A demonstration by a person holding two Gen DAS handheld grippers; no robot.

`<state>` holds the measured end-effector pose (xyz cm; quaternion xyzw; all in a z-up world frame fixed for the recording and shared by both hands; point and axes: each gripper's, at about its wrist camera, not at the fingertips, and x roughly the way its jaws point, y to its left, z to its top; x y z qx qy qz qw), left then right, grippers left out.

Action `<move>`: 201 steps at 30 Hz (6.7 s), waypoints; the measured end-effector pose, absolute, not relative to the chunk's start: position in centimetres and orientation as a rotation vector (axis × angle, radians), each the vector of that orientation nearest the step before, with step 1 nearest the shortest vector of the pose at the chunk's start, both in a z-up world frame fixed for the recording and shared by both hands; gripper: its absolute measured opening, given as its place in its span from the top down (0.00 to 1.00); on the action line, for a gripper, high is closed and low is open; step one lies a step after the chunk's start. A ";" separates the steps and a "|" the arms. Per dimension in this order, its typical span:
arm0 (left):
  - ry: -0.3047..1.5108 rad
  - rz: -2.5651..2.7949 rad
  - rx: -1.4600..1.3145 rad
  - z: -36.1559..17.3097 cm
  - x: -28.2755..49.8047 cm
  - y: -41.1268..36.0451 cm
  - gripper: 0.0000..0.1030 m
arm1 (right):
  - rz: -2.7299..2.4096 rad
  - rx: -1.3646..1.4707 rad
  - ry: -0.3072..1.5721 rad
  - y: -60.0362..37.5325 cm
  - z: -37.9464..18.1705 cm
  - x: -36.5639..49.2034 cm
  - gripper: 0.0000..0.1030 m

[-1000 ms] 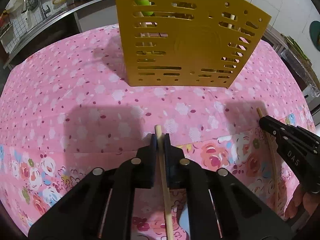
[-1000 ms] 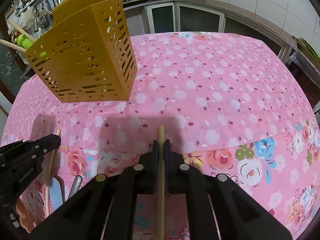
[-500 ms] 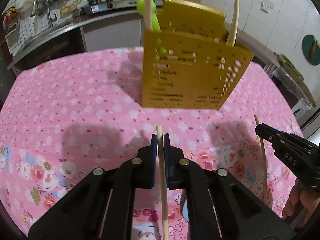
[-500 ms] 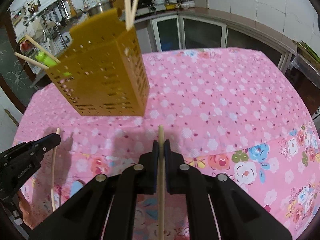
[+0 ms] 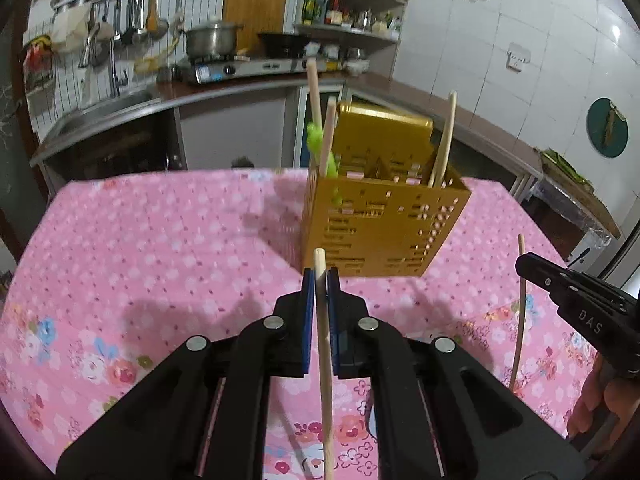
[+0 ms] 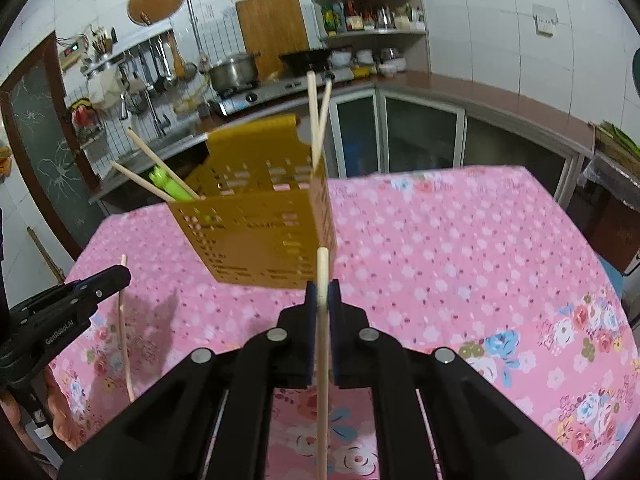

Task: Organize utensils
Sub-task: 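Lift both chopsticks and carry them over the yellow holder, then lower both chopsticks into the holder and open both tools, then move the left tool toward the blue spoon while the right tool approaches a dark utensil, then grasp the blue spoon with the left tool while the right tool grasps the dark spoon, then lift the blue spoon with the left tool while the right tool lifts the dark spoon toward the holder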

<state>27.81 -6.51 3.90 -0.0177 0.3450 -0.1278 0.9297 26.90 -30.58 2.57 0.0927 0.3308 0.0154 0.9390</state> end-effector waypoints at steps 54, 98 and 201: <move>0.230 -0.262 -0.015 23.6 30.1 -9.1 0.96 | 0.018 0.203 0.080 -31.4 19.9 31.1 0.94; 0.518 -0.215 -0.072 11.2 32.0 -3.9 0.30 | 0.044 0.116 0.498 -29.3 7.1 30.4 0.68; 1.036 -0.268 0.044 -4.5 27.3 -6.5 0.71 | -0.005 0.191 0.998 -29.8 -5.1 26.3 0.91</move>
